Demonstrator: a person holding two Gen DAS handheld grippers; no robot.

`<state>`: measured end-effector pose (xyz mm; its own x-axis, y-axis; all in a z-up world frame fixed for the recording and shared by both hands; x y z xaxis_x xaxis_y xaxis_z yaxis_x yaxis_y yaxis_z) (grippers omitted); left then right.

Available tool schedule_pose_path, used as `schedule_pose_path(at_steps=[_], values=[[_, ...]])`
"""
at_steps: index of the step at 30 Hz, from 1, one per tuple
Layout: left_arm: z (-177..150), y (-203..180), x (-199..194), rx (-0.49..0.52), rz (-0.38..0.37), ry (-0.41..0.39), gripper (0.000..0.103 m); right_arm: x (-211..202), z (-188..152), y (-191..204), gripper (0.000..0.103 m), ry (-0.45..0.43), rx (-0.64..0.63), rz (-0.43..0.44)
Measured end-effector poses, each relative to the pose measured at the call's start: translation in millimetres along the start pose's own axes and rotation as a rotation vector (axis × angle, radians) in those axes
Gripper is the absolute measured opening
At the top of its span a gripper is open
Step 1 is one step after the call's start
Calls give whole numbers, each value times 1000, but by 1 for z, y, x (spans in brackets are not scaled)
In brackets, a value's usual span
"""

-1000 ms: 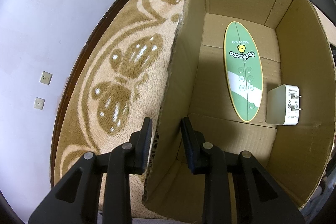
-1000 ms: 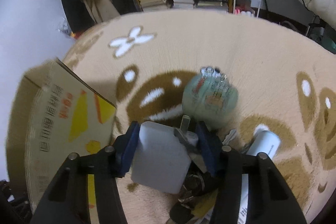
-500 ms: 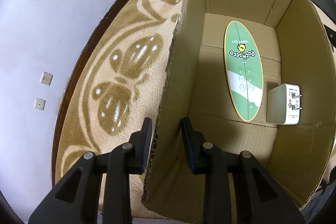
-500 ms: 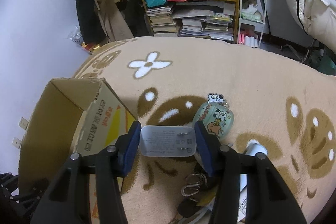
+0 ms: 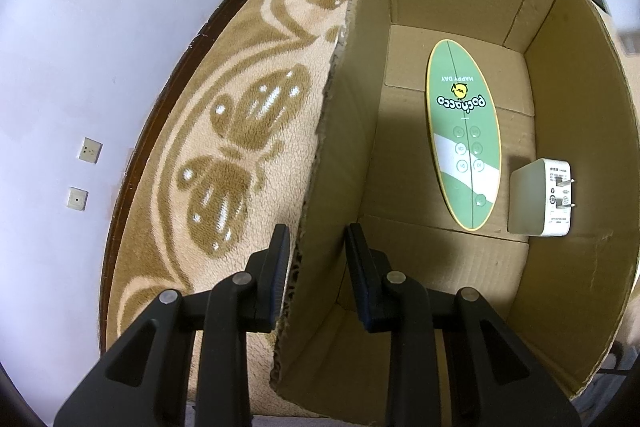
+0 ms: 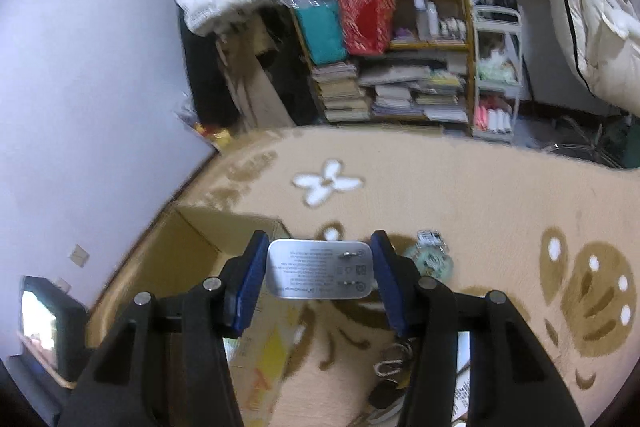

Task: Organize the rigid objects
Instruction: 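Lift the white square charger with the right gripper and lower it into the box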

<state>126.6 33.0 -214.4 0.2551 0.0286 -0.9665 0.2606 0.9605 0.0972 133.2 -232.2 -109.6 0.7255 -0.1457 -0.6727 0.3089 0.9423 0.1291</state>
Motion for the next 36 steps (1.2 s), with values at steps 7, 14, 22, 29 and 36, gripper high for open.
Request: schedule_pose_path(at_steps=[7,14,22,29,36], values=[[0,0,0,-2,-3,1,28,-33,11,32,55,-66,-47,67],[0,0,0,-3,-6,0,28,-34,-9,72,55,-57,-130,146],[0,0,0,-4,-6,2,29,-18,-37,94,55,-3,-215,155],[0,0,-1,-2,-7,-1,29,3,-48,86,55,56,-210,138],[-1,2,-2,-11,-12,-5,29,16,-58,89,55,87,-236,123]])
Point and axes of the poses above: each gripper's, at about its wrist camera, not at the fingertips, and x roughly the way its jaws point, y to its left, z to its top, the point moved 9 cm from there along x, roughly the way its jaws point, and after that the axes turned 12 degrees about -z, right-handed, at the moved point
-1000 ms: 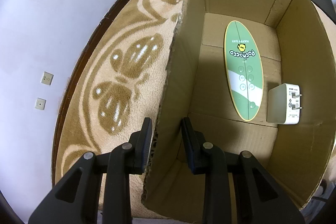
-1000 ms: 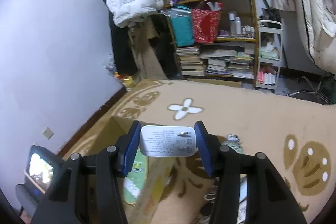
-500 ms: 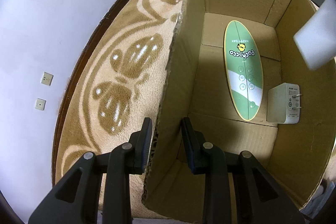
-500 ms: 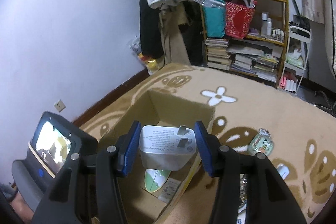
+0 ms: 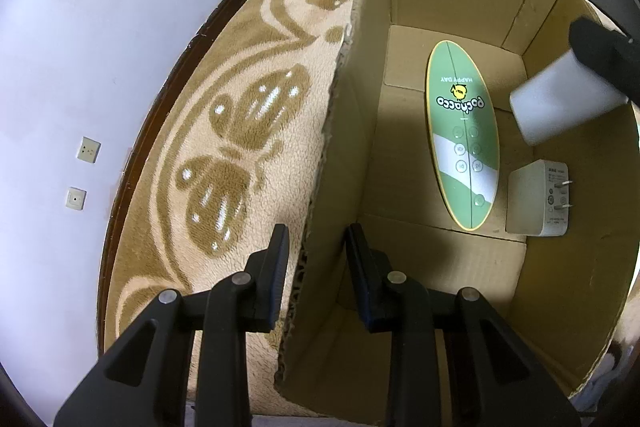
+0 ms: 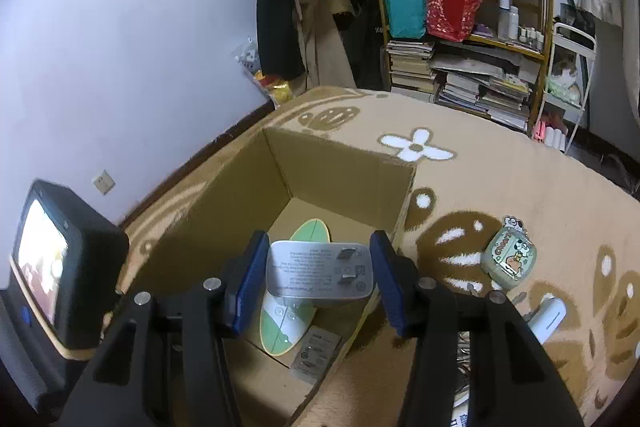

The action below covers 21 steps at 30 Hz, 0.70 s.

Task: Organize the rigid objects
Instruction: 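Lift the white square charger with the right gripper and lower it into the box, then move the right gripper back to the items and grasp the green cartoon earbud case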

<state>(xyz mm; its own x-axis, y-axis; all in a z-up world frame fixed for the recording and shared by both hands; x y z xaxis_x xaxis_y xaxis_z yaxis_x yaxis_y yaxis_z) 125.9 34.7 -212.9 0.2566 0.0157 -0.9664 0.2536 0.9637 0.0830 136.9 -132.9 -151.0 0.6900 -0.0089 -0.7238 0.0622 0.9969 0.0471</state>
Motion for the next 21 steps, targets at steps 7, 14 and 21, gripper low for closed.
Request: schedule_pose_path(at_steps=[7,14,21], values=[[1,0,0,-1,5,-4,29,-4,3,-2,54,-14,-15,-20],[1,-1,4,5,14,1,29,-20,15,-26,62,-34,69,-21],[3,0,2,3,9,1,29,-40,31,-49,90,-100,108,-84]])
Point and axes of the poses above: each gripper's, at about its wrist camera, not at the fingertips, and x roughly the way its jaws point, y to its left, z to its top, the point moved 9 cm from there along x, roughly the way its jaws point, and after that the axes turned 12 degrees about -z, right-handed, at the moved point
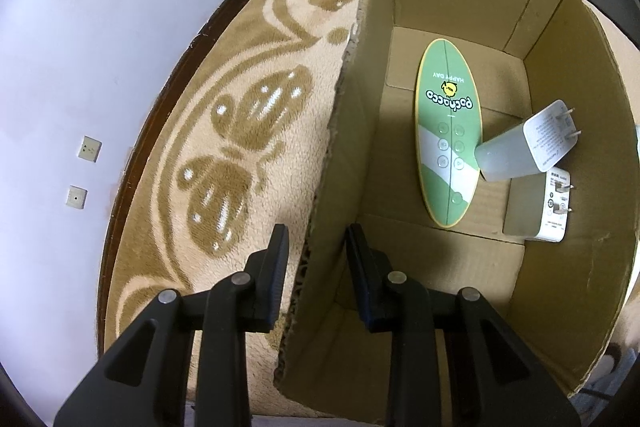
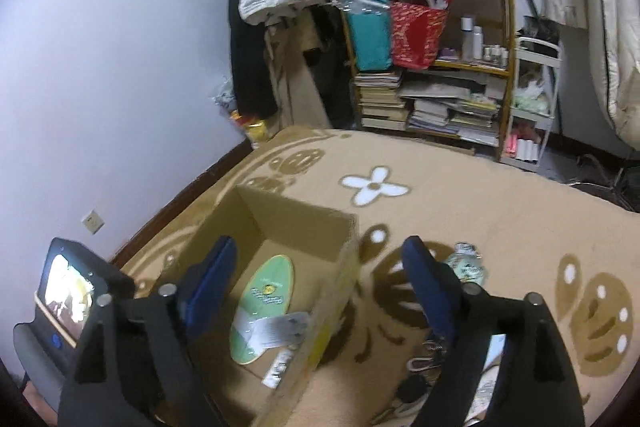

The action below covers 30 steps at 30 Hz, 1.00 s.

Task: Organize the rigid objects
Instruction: 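Move the right gripper back to the items and grasp the green cartoon earbud case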

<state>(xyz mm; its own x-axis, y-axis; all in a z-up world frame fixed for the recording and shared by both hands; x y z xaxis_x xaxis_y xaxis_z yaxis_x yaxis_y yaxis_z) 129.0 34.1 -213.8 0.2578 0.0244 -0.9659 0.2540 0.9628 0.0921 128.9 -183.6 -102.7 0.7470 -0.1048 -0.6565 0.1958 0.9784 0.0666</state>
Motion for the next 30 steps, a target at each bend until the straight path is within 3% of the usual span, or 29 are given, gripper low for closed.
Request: schedule_pose_path(at_steps=[5,8,14,30], values=[[-1,-1,-1,5,4,0,29,12,-2,-30,92,40,38,-74],[0,-2,-2,9,7,4,29,22,-3,-52,103,59,71,-115],[0,-3,-1,11,7,6,29,44,-10,-91,103,108,167,-155],[-1,-3,0,24,12,12,29,106,-46,-139,103,279,219,-190]])
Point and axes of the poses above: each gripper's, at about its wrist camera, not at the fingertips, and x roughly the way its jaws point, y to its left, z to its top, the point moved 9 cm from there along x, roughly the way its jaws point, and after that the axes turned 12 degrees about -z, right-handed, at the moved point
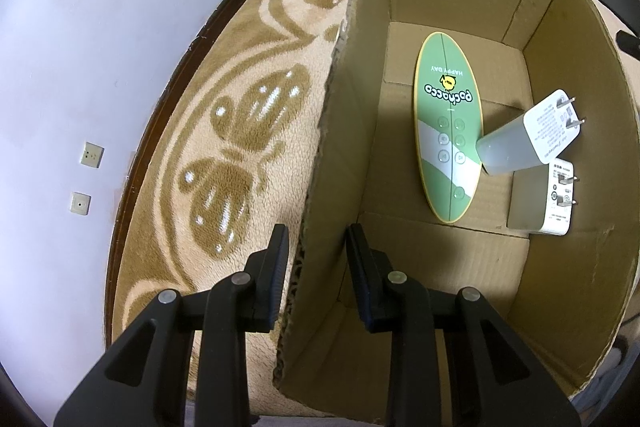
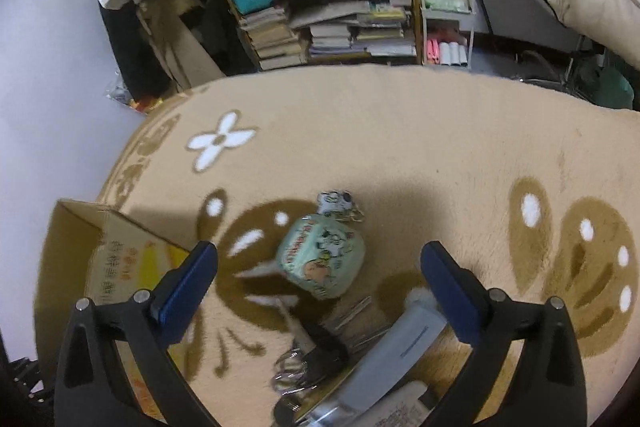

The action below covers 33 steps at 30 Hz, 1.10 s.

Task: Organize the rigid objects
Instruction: 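Move the right gripper back to the items and grasp the green cartoon earbud case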

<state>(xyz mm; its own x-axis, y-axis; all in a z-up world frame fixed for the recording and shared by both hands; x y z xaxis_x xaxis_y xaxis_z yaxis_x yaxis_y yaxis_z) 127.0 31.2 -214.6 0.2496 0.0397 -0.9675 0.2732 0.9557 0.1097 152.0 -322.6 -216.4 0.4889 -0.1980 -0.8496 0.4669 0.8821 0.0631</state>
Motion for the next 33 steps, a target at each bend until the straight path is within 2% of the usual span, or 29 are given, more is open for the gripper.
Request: schedule_pose_path(at_steps=[7,12,14,16,19,22,27,30,33], values=[[-2,-1,1,-1,11,4,29,28,-6,-9,103,34,1,-5],[-4,-3,3,9,25,13,29,34,-5,-6,103,17,-30,-5],[-5,-3,2,6,14,13,28,35,-3,-3,98,3,-52,-8],[-4,-3,3,4,13,13,27,38,-2,2,87,8,-74,-9],[-4,-3,3,3,8,14,26,44,-6,10,81,26,-109,0],[-4,-2,4,4,2,13,25,47,-8,14,76,31,-115,7],[-4,-3,4,4,7,14,25,49,-11,16,76,38,-122,6],[-4,-2,4,2,7,17,26,49,-9,18,68,32,-124,2],[-4,-2,4,3,7,18,26,47,-11,19,68,23,-140,-5]])
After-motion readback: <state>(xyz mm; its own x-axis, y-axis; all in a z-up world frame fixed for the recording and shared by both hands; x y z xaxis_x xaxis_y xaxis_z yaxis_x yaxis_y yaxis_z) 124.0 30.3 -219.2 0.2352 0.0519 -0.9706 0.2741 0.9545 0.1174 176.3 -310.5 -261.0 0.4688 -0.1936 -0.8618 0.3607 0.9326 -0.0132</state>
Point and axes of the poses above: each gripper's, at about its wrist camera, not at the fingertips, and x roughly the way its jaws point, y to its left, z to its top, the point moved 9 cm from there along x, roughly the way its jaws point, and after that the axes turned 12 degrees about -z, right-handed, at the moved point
